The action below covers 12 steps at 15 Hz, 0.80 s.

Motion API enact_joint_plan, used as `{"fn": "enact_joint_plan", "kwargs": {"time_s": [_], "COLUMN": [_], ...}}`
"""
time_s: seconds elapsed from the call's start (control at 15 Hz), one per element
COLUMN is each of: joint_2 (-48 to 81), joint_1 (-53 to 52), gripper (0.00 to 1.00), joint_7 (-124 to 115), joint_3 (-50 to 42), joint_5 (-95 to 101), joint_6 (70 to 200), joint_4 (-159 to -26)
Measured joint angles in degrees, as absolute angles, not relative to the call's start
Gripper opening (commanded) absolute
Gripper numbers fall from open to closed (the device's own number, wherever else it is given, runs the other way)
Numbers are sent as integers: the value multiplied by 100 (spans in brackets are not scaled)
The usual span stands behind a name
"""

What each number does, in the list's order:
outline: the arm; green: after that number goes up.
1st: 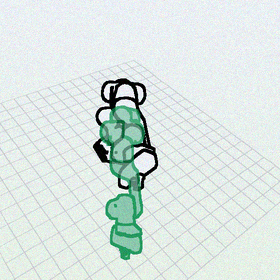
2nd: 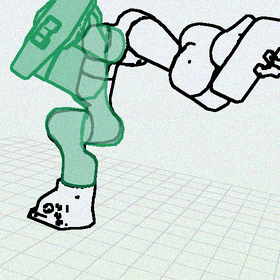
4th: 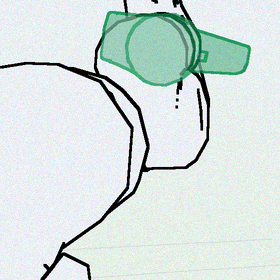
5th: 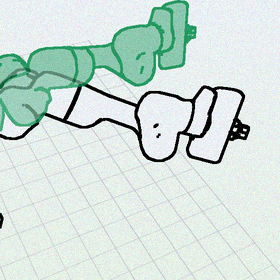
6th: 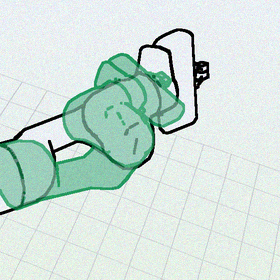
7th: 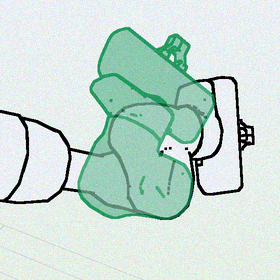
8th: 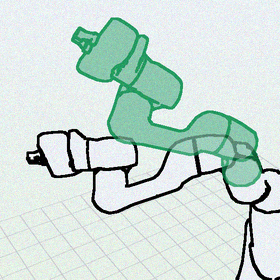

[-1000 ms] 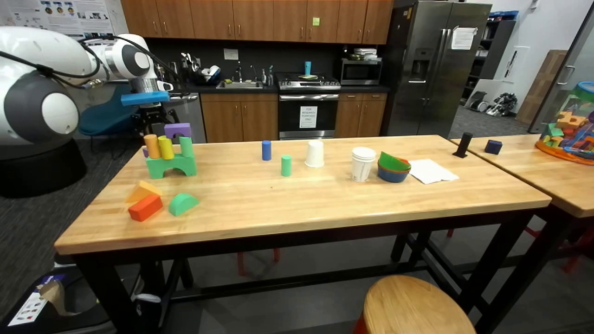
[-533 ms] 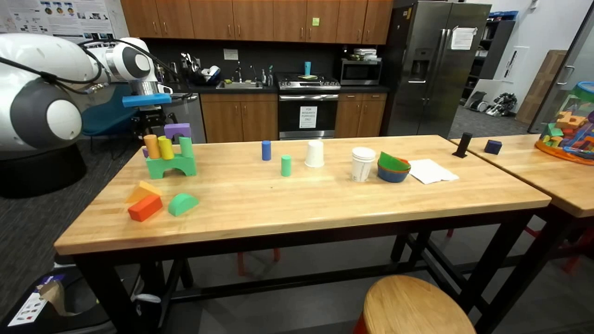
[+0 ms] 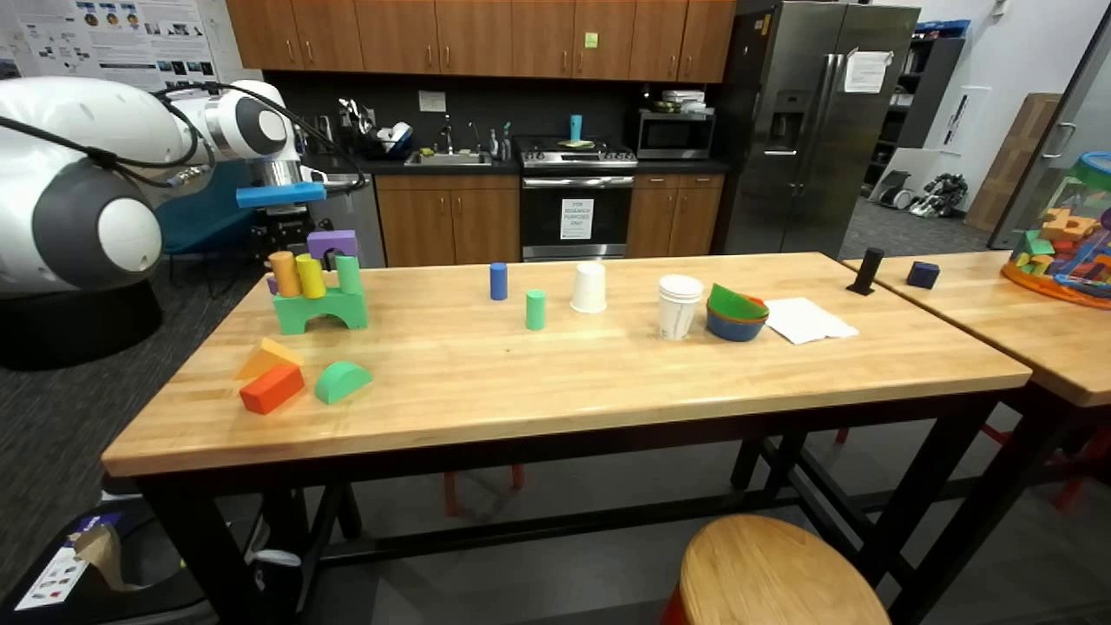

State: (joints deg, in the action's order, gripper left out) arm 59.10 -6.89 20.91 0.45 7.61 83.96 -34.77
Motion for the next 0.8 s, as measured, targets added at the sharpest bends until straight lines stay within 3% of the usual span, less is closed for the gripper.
{"fn": "enact_joint_plan", "kwargs": {"time_s": [0.8], "joint_2": [6096], "joint_1": [-716], "gripper": [100], "joint_7": [2198], "joint_3": [-41], "joint_5": [769], "joint_6": [8356], "joint_4": [-3225]}}
